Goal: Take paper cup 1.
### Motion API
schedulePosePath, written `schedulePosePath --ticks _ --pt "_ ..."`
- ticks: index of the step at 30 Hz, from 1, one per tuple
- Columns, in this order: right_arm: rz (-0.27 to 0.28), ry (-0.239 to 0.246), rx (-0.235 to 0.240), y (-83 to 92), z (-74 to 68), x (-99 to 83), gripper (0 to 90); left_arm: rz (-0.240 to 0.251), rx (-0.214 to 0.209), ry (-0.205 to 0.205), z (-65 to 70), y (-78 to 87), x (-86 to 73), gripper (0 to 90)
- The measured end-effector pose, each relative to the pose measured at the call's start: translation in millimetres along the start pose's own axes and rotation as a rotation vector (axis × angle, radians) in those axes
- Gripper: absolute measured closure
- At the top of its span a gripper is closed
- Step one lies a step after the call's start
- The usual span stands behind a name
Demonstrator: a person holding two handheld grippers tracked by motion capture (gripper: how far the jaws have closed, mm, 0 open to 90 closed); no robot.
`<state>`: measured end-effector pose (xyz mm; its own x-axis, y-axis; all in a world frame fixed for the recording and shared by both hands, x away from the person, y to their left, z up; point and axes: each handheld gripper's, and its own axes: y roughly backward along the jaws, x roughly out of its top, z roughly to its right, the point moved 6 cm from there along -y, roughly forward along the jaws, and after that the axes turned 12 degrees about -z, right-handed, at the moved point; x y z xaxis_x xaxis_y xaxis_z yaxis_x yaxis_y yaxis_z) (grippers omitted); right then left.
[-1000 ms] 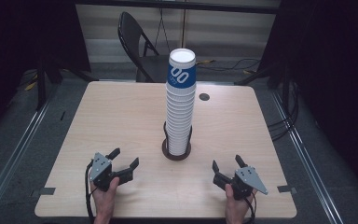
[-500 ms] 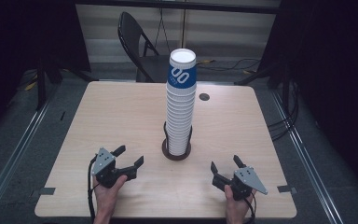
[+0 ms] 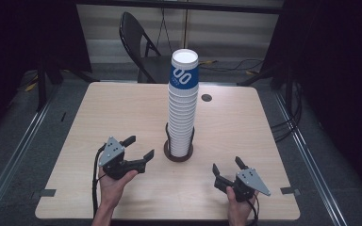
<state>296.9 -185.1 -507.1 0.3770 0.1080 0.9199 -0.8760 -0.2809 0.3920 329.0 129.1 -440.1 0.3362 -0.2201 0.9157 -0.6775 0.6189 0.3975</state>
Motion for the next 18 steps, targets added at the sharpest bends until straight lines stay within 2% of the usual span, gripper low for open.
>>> schedulePosePath --ticks 1,3,4,6,8,14,16,18 --pt "-0.001 0.000 0.002 -0.1 -0.2 0.0 13.8 0.000 0.000 0.000 0.0 0.0 0.0 16.3" --pt "-0.002 0.002 0.003 0.1 -0.6 -0.1 13.9 -0.007 0.002 -0.025 2.1 -1.2 7.1 16.4" --pt "0.000 0.003 0.003 0.1 -0.7 0.0 14.1 0.003 -0.006 -0.034 4.9 -1.7 15.7 16.4" --pt "0.002 0.000 0.008 0.4 -0.7 0.0 14.7 0.002 -0.013 -0.048 6.0 -1.2 21.3 16.7" --pt "0.007 -0.002 0.008 0.4 -0.1 0.1 14.8 0.014 -0.003 -0.066 7.8 0.0 32.8 17.7" --pt "0.001 0.005 0.011 0.3 -1.2 -0.1 14.8 0.048 -0.011 -0.072 9.6 2.7 51.1 17.7" --pt "0.002 0.008 0.012 0.5 -1.2 -0.1 14.8 0.075 -0.003 -0.082 10.5 4.8 64.0 17.7" --pt "-0.003 0.008 0.016 0.2 -1.3 -0.1 14.9 0.079 -0.021 -0.083 11.5 5.0 71.1 17.7"
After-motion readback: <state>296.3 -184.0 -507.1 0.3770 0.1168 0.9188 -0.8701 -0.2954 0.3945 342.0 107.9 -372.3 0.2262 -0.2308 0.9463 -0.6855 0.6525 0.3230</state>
